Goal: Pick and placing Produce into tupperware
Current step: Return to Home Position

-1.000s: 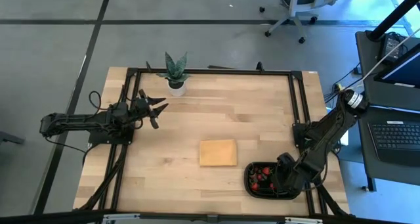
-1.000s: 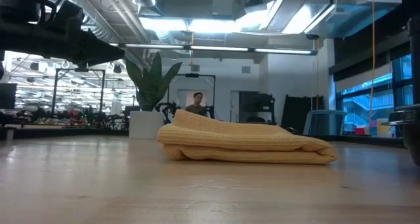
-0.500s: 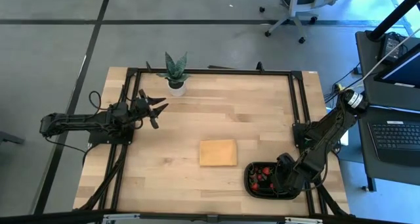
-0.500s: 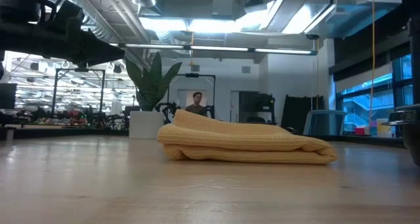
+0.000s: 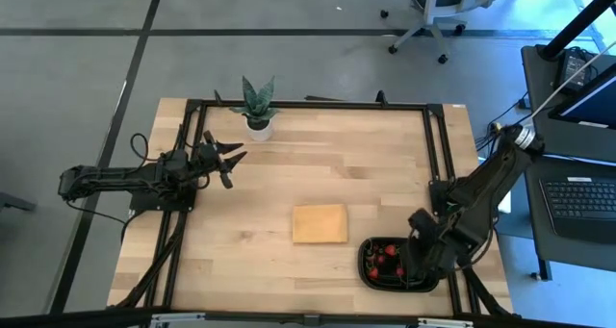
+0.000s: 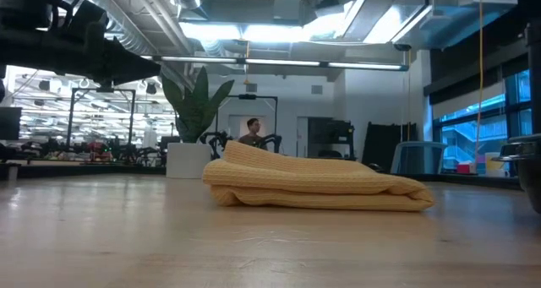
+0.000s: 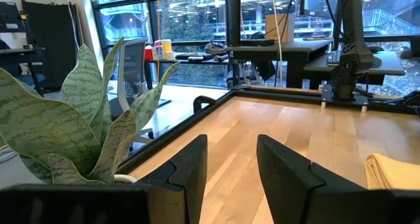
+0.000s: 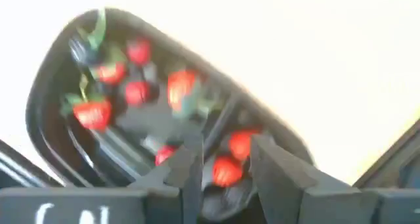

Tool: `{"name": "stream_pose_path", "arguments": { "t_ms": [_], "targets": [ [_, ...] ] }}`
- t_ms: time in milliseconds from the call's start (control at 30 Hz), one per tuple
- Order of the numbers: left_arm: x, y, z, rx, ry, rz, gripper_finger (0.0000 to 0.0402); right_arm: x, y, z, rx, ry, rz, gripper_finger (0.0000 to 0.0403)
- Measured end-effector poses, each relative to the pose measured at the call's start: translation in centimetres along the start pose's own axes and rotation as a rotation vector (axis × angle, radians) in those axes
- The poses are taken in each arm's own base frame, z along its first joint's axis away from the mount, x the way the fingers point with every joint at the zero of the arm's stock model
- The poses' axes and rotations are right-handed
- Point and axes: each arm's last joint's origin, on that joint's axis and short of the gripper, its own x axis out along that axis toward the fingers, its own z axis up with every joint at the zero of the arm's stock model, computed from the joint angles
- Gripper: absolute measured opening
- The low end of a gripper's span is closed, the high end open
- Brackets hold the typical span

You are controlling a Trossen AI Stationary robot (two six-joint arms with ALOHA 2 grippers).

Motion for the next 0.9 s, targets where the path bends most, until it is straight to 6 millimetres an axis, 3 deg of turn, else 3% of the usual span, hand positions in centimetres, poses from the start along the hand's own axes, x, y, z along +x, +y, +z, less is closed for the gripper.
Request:
{"name": "stream_pose_path", "arguments": {
  "t_ms": [167, 400, 567, 733, 900],
  "targets": [
    [0.0, 0.0, 0.0, -0.001, -0.003, 0.000, 0.0125, -1.1, -0.2, 3.2, -0.118, -0.127, 0.008, 0.0127],
    [0.0, 0.0, 0.3, -0.016, -0.033, 0.001, 0.0125, -0.4, 0.5, 9.1, -0.372, -0.265, 0.114, 0.0127],
    [0.0, 0.0, 0.3, -0.017, -0.034, 0.001, 0.0125, -0.3, 0.6, 13.4, -0.569, -0.477, 0.234, 0.0127],
    [0.0, 0.3, 0.4, -0.015, -0.036, 0.080, 0.0125, -2.1, -1.4, 16.5, -0.632, -0.641, 0.214, 0.0127],
    [-0.2, 0.5, 0.6, -0.025, -0.051, 0.156, 0.0125, -4.7, -3.7, 17.4, -0.644, -0.777, 0.210, 0.0127]
  ]
}}
